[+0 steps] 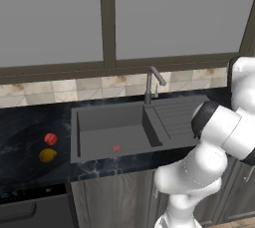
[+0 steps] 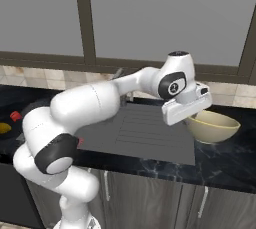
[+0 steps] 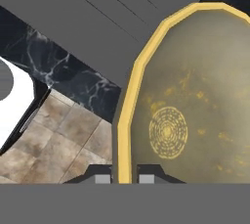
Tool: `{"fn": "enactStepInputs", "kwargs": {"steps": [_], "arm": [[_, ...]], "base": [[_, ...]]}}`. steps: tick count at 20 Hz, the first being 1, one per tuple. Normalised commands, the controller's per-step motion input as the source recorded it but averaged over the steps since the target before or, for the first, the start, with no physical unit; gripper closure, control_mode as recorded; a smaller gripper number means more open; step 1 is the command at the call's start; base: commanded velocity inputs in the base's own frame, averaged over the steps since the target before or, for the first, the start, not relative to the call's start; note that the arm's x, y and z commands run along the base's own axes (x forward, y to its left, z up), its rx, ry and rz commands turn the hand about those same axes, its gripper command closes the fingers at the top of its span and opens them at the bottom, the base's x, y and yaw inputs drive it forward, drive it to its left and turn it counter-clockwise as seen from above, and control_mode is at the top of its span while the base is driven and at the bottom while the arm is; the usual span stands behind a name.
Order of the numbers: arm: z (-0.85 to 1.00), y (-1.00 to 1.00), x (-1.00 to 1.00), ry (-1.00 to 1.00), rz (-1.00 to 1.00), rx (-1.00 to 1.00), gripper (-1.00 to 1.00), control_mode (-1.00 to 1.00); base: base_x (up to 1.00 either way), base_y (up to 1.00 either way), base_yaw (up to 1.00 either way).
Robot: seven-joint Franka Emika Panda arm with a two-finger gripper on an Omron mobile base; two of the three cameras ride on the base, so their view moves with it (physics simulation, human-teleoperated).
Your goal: Remove the bell pepper and lemon from the sink. Then move the bowl and cup from the counter to the sink for washing.
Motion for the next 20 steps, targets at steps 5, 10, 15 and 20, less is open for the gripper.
{"fn": "enactStepInputs", "kwargs": {"steps": [5, 10, 15, 20], "arm": [[0.14, 0.45, -0.23, 0.04, 0.07, 0.00, 1.00, -1.00], [0.15, 0.45, -0.20, 0.03, 0.07, 0.00, 1.00, -1.00], [0.14, 0.49, -0.17, 0.03, 0.07, 0.00, 1.00, -1.00], [0.13, 0.47, -0.18, 0.03, 0.08, 0.00, 1.00, -1.00]], "base": [[0.00, 0.00, 0.00], [0.00, 0.00, 0.00], [0.00, 0.00, 0.00], [0.00, 0.00, 0.00]]}}
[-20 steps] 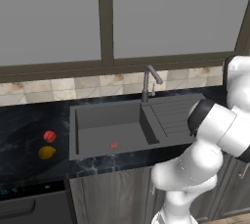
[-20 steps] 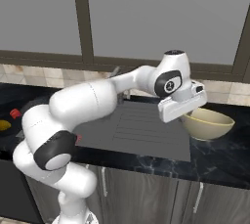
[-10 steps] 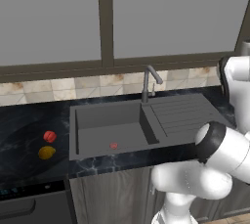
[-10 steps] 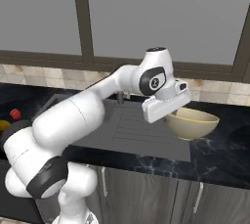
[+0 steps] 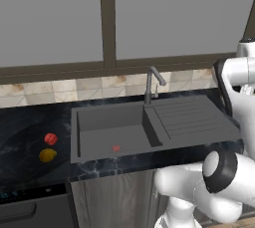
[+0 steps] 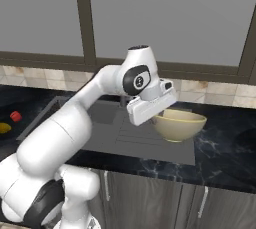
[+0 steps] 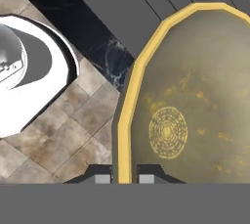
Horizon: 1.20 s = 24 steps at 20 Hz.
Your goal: Remove the bell pepper and lemon from the sink. Then move the bowl and cup from the counter to the sink for washing.
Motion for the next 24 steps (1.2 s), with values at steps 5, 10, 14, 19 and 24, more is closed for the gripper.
{"fn": "enactStepInputs", "kwargs": {"steps": [5, 10, 14, 19, 24], "arm": [[0.14, 0.48, -0.16, 0.03, 0.08, 0.02, 1.00, -1.00], [0.11, 0.48, -0.14, 0.03, 0.08, 0.06, 1.00, -1.00], [0.06, 0.49, -0.10, 0.04, 0.08, 0.08, 1.00, -1.00], [0.04, 0.49, -0.08, 0.02, 0.08, 0.09, 1.00, -1.00], [0.04, 0.50, -0.09, 0.00, 0.08, 0.09, 1.00, -1.00]], "base": [[0.00, 0.00, 0.00], [0.00, 0.00, 0.00], [0.00, 0.00, 0.00], [0.00, 0.00, 0.00], [0.00, 0.00, 0.00]]}}
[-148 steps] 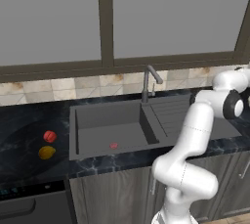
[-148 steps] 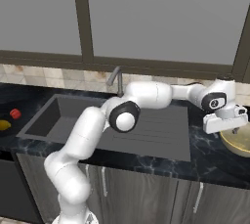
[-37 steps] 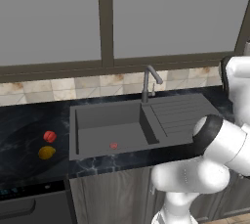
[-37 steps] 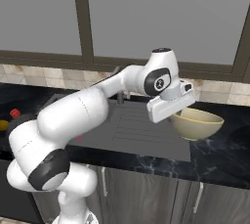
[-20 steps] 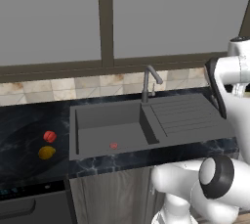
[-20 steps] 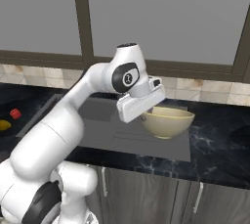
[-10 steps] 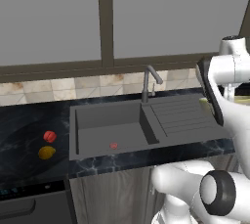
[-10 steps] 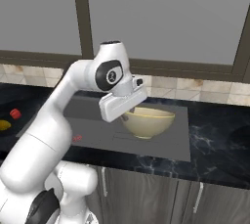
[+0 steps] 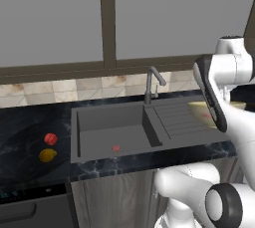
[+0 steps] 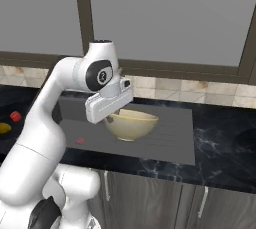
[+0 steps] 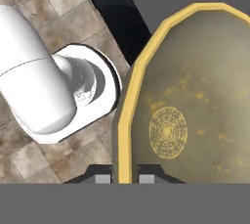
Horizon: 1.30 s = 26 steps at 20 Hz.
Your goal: Remove the bell pepper and lemon from the sink. Then move the bowl and cup from the counter to the sink for washing.
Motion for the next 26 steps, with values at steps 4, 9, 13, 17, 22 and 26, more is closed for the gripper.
{"fn": "enactStepInputs", "kwargs": {"steps": [4, 9, 13, 17, 22, 26], "arm": [[0.04, 0.49, -0.08, 0.00, 0.07, 0.09, 1.00, -1.00], [0.02, 0.50, -0.07, 0.00, 0.07, 0.07, 1.00, -1.00], [0.02, 0.51, -0.06, 0.00, 0.06, 0.06, 1.00, -1.00], [0.03, 0.52, -0.03, 0.00, 0.06, 0.04, 1.00, -1.00], [0.01, 0.48, 0.00, 0.00, 0.06, 0.05, 1.00, -1.00], [0.00, 0.44, 0.07, 0.00, 0.06, 0.06, 1.00, -1.00]], "base": [[0.00, 0.00, 0.00], [0.00, 0.00, 0.00], [0.00, 0.00, 0.00], [0.00, 0.00, 0.00], [0.00, 0.00, 0.00], [0.00, 0.00, 0.00]]}}
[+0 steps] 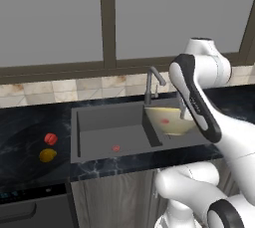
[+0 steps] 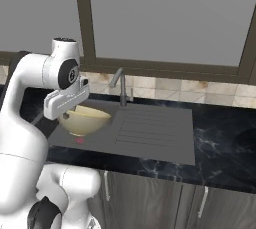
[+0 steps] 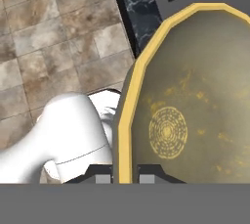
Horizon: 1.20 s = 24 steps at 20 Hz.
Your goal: Remove the bell pepper and lemon from the sink. Then move the bowl and cup from the counter to the sink for washing.
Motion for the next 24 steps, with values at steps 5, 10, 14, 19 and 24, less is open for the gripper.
{"fn": "enactStepInputs", "kwargs": {"steps": [5, 10, 14, 19, 24], "arm": [[0.00, 0.44, 0.10, 0.00, 0.07, 0.05, 1.00, -1.00], [-0.02, 0.41, 0.23, 0.00, 0.10, 0.05, 1.00, -1.00], [-0.08, 0.30, 0.41, 0.00, 0.18, 0.04, 1.00, -1.00], [-0.15, 0.24, 0.44, 0.00, 0.21, 0.00, 1.00, -1.00], [-0.24, 0.11, 0.43, 0.00, 0.24, 0.00, 1.00, -1.00]], "base": [[0.00, 0.00, 0.00], [0.00, 0.00, 0.00], [0.00, 0.00, 0.00], [0.00, 0.00, 0.00], [0.00, 0.00, 0.00]]}}
